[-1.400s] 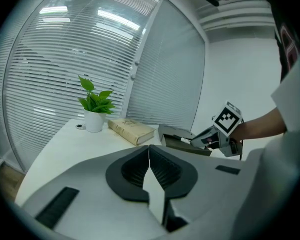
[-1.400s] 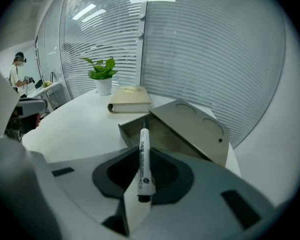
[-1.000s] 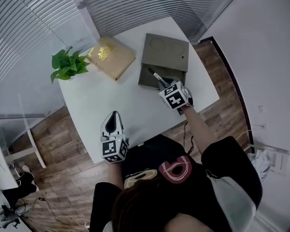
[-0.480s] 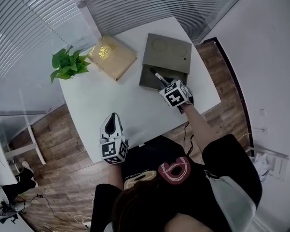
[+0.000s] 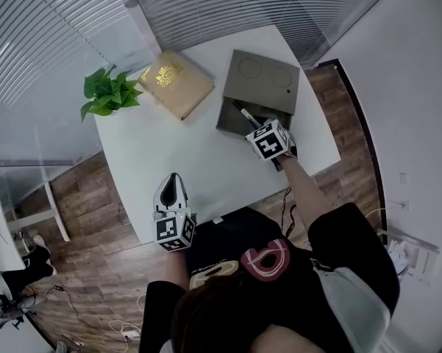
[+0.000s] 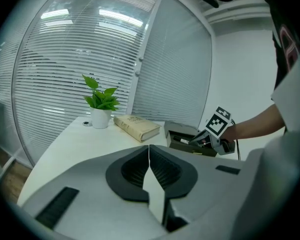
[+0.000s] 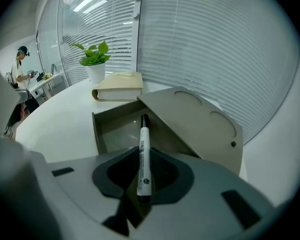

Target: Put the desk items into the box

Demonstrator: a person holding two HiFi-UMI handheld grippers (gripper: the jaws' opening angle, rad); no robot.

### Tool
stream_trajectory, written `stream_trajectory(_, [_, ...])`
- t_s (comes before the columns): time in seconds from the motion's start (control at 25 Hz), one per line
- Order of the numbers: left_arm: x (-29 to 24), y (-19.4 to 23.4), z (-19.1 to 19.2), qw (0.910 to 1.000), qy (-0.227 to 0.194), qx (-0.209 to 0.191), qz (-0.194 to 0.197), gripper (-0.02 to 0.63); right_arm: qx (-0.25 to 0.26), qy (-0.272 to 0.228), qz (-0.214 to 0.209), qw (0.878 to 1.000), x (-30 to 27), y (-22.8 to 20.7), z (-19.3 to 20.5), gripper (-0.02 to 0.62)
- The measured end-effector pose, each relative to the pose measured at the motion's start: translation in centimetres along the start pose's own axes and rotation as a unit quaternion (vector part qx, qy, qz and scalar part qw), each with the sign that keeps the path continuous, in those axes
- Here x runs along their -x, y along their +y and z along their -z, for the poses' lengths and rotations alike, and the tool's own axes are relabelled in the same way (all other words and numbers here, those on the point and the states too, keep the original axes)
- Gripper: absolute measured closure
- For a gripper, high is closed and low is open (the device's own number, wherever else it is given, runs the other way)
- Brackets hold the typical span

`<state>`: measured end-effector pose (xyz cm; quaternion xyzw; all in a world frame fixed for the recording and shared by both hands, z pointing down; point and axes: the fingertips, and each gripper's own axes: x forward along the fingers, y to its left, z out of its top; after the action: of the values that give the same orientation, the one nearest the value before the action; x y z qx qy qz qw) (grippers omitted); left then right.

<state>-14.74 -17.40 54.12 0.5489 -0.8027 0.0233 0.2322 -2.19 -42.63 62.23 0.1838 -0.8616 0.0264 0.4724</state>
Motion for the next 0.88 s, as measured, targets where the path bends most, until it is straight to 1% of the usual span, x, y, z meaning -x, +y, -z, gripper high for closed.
stream_trajectory(0.08, [0.2, 0.1, 0.1, 1.0000, 0.001, -0.001, -0.004, 0.588, -0.006, 0.003, -0.004, 1.000, -0.2, -0.1, 0.0, 0.522])
stream_trajectory(0.24, [0.7, 0.6, 0.1, 0.9998, 0.000, 0.001, -0.019, 0.588, -0.002, 0.006, -0.002, 1.000, -0.6, -0.3, 0.1, 0.522])
stream_trajectory(0.36, [1.0, 0.9, 0.2, 0.9997, 0.002, 0.001, -0.025, 0.588, -0.017, 0.012, -0.006, 1.000, -1.0, -0.5, 0.4, 0.523])
stream_trajectory(0.6, [1.0, 1.1, 0.4, 0.9996, 0.004, 0.002, -0.027, 0.588, -0.051, 0.006, -0.014, 0.999, -1.5, -0.9, 0.6, 0.520])
stream_trajectory(0.68, [1.0, 1.1, 0.4, 0.9997, 0.004, 0.001, -0.025, 0.588, -0.059, 0.007, -0.017, 0.998, -1.6, -1.0, 0.6, 0.514])
stream_trajectory(0.8, [0.9, 1.3, 0.4, 0.9997, 0.005, 0.002, -0.024, 0.588, -0.071, 0.007, -0.023, 0.997, -1.4, -1.0, 0.5, 0.480])
stream_trajectory(0.88, [0.9, 1.4, 0.3, 0.9997, 0.004, 0.003, -0.023, 0.588, -0.079, -0.001, -0.025, 0.997, -1.2, -1.0, 0.3, 0.469])
